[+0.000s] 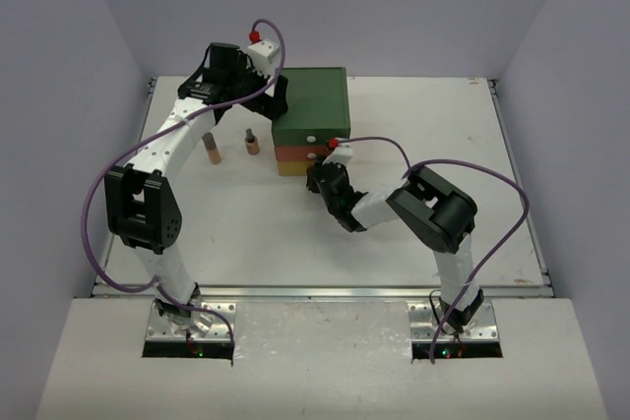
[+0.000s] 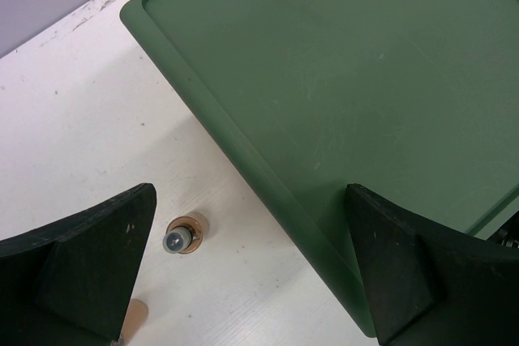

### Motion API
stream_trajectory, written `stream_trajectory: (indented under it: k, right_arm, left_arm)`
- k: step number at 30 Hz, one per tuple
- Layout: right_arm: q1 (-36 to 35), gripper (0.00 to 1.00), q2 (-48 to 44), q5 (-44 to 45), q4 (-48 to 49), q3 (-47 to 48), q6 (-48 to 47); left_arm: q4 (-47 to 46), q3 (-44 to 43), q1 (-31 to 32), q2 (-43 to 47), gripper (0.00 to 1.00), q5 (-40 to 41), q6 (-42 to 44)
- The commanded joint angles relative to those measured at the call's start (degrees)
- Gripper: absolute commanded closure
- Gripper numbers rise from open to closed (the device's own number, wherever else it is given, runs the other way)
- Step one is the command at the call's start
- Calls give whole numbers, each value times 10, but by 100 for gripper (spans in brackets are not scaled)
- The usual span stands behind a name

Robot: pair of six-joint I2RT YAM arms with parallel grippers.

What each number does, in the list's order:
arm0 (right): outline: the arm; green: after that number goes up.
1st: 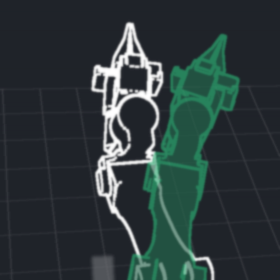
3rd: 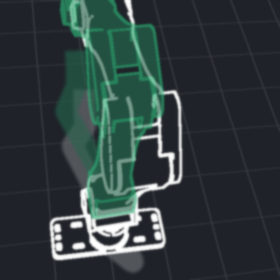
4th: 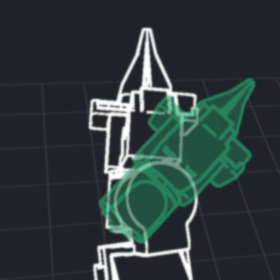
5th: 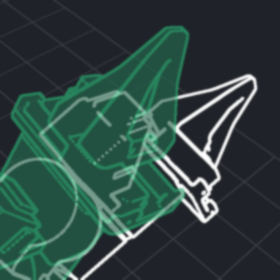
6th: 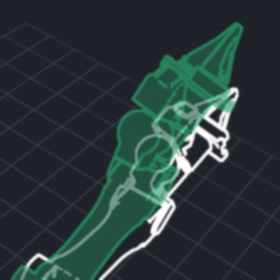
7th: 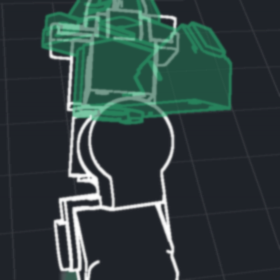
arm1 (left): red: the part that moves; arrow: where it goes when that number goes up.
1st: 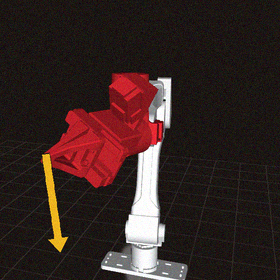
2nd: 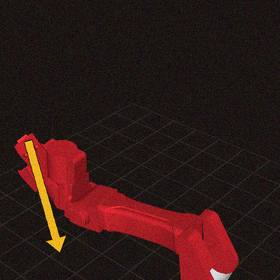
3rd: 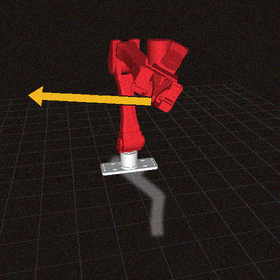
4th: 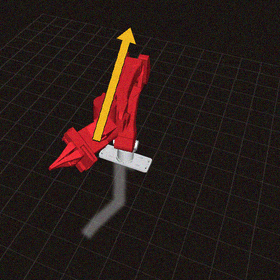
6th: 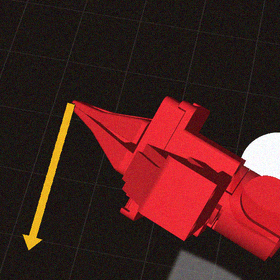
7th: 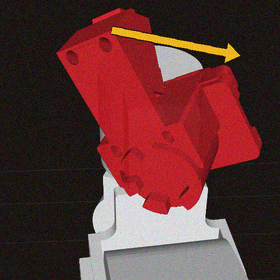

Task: Organize the makeup

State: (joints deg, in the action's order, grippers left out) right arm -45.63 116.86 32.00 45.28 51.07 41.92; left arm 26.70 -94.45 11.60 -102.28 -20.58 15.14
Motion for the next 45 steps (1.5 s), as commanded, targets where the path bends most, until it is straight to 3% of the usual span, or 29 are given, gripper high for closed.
stream_trajectory:
  k: [1,9,19,23,25,26,30,34,37,39,42,45]
  right_arm:
    - [5,100,-16,-13,25,-19,-25]
    - [-33,100,-94,-73,48,-112,-137]
    - [-66,99,-188,-138,12,-210,-173]
    - [-65,83,-181,-106,10,-207,-191]
    - [-66,74,-179,-115,10,-203,-199]
    - [-66,65,-181,-128,10,-203,-202]
    - [-66,50,-209,-147,-1,-221,-204]
    - [-66,40,-252,-164,-50,-236,-245]
    - [-66,38,-289,-188,-75,-252,-302]
    - [-66,35,-319,-207,-105,-258,-315]
    - [-65,21,-382,-260,-151,-273,-325]
    - [-65,17,-426,-267,-179,-286,-335]
  left_arm:
    - [13,-5,6,-4,0,4,9]
    - [11,-13,6,-13,0,7,8]
    - [6,-20,6,-24,0,6,9]
    - [6,-21,6,-25,0,10,7]
    - [6,-23,6,-25,0,10,8]
    - [6,-25,6,-27,0,11,7]
    - [12,-37,6,-31,0,20,7]
    - [20,-57,6,-36,0,67,5]
    - [35,-88,5,-44,0,89,7]
    - [38,-94,5,-42,0,88,6]
    - [39,-100,5,-38,0,75,0]
    - [52,-123,5,-39,0,69,-2]
